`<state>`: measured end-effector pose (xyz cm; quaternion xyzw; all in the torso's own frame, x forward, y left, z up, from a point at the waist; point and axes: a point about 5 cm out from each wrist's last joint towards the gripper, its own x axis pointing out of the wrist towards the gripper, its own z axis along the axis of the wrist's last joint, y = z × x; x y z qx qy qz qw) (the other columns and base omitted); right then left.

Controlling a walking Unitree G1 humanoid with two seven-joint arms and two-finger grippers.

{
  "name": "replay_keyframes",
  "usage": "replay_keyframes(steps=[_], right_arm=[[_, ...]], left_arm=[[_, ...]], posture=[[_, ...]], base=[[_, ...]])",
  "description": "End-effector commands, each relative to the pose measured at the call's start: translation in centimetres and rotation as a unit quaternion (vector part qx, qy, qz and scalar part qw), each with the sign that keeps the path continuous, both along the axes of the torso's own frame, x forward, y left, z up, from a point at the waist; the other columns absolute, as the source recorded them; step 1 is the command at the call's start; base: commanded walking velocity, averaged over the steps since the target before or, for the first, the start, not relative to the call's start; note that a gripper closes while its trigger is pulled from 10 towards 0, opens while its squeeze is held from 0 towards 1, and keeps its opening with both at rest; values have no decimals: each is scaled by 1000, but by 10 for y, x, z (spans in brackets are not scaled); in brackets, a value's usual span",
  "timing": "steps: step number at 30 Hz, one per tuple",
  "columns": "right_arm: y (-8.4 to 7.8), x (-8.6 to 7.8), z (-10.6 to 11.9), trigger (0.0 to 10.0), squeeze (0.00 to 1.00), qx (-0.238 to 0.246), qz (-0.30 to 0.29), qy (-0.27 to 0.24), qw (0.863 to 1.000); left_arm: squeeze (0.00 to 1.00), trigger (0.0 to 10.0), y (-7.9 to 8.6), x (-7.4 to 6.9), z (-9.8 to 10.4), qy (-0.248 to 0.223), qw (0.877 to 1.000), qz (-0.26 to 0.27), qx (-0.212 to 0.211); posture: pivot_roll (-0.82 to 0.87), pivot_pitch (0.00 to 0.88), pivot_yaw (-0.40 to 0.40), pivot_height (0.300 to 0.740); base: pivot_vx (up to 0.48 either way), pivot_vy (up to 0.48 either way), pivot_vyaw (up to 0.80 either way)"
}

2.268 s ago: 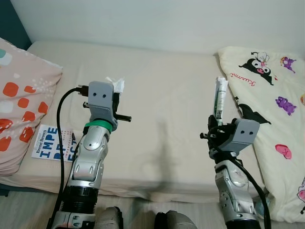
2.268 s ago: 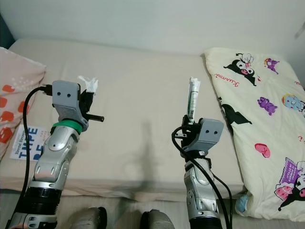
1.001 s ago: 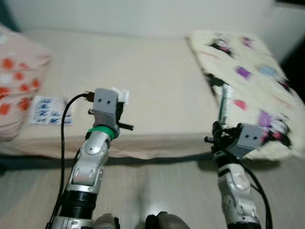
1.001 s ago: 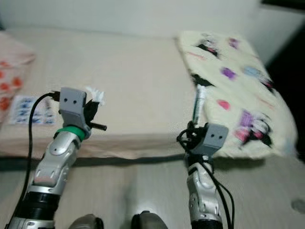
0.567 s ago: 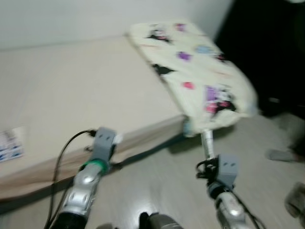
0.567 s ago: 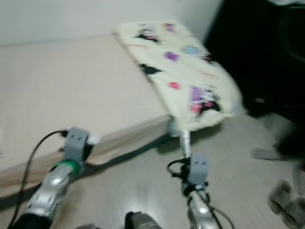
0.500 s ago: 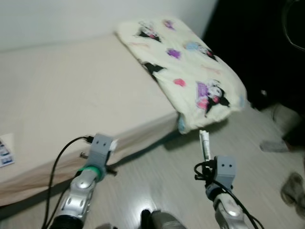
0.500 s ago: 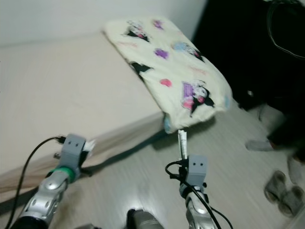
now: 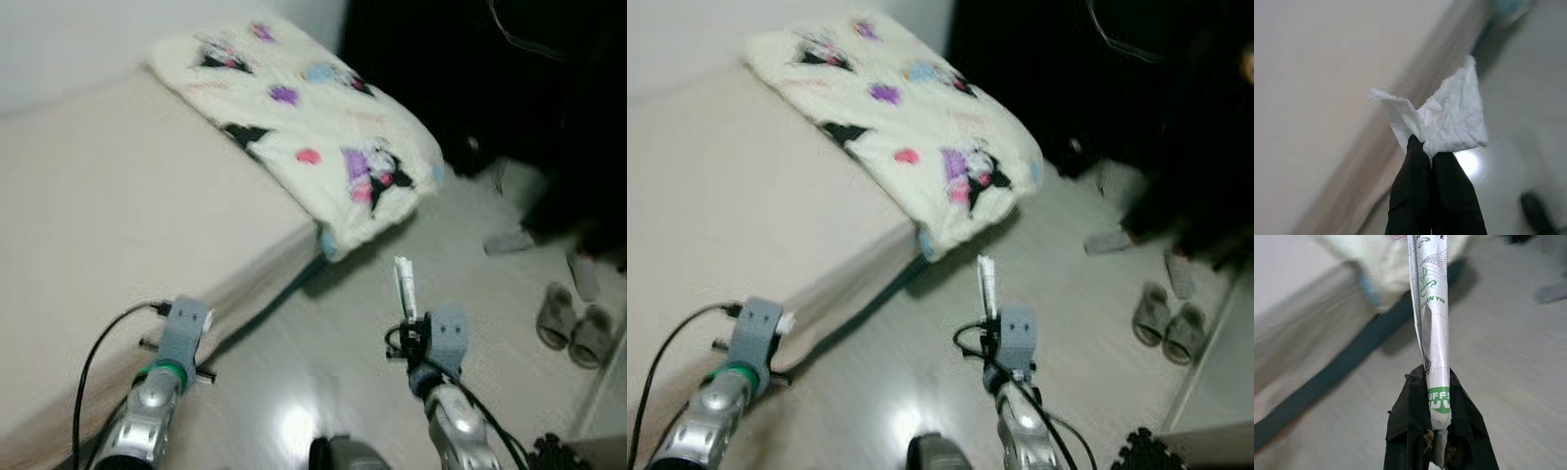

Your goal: Clean up the room

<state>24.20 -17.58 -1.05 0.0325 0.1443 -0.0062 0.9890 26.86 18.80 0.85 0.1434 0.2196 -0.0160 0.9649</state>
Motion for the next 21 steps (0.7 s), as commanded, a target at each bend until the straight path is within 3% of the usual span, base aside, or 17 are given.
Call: replay_keyframes(steps=[1, 21], right_arm=[[-1, -1, -1, 10000, 0, -1, -3, -2, 1000], [-1, -1, -4, 10000, 0, -4, -5, -5, 1000]], left_arm=[[0, 10000, 3, -9, -9, 15, 1000, 4, 3], [0, 10000, -9, 0, -1, -27, 998, 4, -48]], posture=[[38, 18, 10, 727], [41, 31, 4, 727]], base=[[0, 0, -800], [0, 0, -800]])
